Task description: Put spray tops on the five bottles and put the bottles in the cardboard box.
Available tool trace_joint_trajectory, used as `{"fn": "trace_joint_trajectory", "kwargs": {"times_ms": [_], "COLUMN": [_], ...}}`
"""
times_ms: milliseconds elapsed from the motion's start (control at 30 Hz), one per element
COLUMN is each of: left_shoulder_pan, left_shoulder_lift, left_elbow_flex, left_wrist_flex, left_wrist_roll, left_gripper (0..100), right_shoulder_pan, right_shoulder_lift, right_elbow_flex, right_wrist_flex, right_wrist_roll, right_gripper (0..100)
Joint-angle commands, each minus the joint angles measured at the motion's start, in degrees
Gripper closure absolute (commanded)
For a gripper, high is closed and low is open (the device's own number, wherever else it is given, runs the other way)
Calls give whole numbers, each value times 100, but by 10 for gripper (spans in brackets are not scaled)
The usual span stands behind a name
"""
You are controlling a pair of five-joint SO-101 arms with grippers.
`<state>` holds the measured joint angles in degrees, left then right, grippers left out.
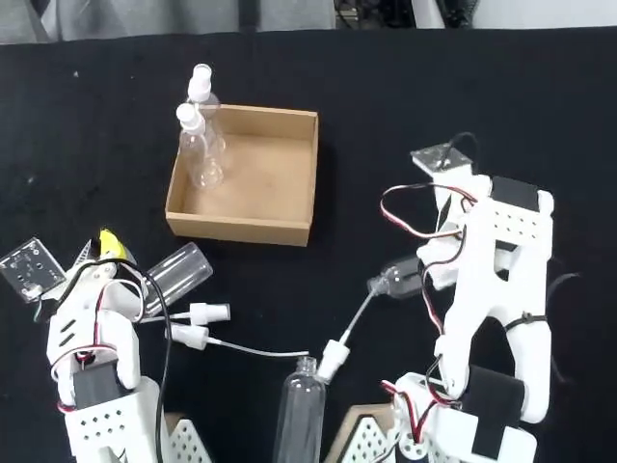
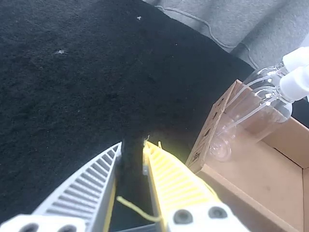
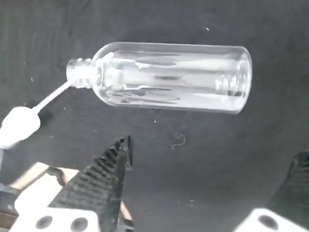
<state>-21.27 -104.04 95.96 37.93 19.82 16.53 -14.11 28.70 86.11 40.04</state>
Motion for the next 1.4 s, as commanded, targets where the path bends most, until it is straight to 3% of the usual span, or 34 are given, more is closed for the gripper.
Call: {"fn": "trace_joint_trajectory", "kwargs": {"times_ms": [0, 433, 733, 967, 1367], "left_shoulder_pan": [-48, -48, -48, -48, -48], "left_shoulder_lift": [-70, -70, -70, -70, -70], "left_elbow_flex": [145, 145, 145, 145, 145], "left_wrist_flex": [-62, -62, -62, -62, -62], "left_wrist_roll": [-44, -44, -44, -44, -44], "left_gripper": [934, 934, 934, 934, 934], "right_shoulder_pan": [-79, -211, -897, -1213, -1204], "right_shoulder_lift": [-101, -101, -66, -101, -84], "right_elbow_flex": [-145, -127, -110, 198, 1191], "right_wrist_flex": [35, 9, 9, 0, -1635], "right_wrist_roll": [668, 2585, 2716, 3279, 3560], "right_gripper": [568, 568, 568, 568, 568]}}
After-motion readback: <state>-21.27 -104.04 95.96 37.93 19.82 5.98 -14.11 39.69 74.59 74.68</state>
